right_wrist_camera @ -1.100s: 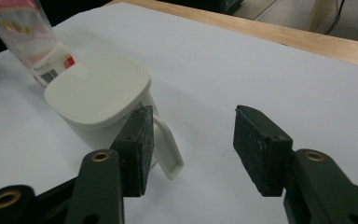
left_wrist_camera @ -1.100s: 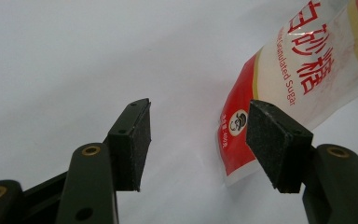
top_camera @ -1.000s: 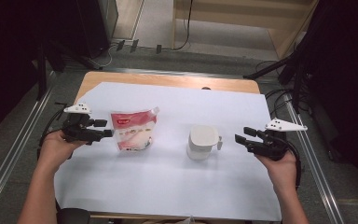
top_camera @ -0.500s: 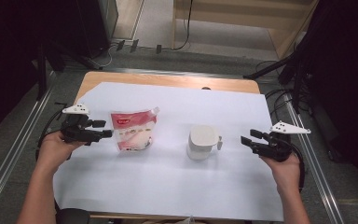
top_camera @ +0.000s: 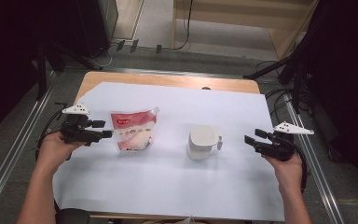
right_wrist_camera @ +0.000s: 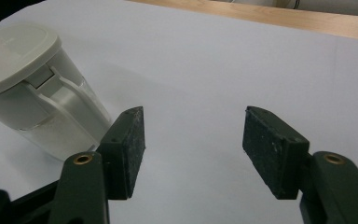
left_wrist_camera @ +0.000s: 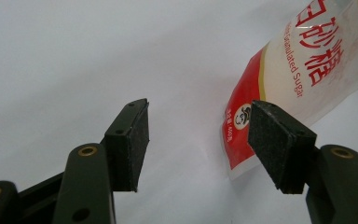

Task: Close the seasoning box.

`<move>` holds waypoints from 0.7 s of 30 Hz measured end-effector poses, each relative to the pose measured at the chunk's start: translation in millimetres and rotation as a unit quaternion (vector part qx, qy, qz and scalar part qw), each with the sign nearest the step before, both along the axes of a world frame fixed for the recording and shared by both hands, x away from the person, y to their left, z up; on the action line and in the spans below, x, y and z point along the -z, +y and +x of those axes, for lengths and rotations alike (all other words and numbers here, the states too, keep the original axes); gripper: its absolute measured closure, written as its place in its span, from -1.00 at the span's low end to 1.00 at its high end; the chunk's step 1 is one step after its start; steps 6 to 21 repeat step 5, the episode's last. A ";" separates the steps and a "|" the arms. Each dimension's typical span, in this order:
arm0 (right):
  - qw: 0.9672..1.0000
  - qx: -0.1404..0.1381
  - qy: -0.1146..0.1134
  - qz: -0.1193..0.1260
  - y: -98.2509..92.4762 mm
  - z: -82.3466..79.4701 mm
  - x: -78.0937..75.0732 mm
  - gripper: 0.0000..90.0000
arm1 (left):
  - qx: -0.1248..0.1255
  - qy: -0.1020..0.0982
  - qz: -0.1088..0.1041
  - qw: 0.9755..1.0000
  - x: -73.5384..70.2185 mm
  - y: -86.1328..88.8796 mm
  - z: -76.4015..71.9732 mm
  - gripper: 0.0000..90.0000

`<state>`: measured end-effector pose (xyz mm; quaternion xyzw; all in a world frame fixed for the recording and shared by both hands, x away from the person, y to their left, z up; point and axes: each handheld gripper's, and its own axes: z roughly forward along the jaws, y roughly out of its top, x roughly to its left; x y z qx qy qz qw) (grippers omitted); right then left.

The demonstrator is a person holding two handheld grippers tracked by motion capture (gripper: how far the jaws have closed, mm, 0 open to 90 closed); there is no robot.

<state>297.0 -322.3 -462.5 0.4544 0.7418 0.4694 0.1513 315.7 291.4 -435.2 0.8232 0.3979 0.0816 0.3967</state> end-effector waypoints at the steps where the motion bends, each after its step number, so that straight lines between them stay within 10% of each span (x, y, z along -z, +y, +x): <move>1: 1.000 0.000 -0.001 0.000 0.2 0.0 0.1 -0.13 | -0.001 0.003 0.000 1.000 -0.3 0.2 -0.2 -0.12; 21: 1.000 0.000 -0.003 -0.002 1.4 0.1 0.4 -0.14 | -0.004 0.003 -0.003 1.000 0.6 0.2 -0.1 -0.13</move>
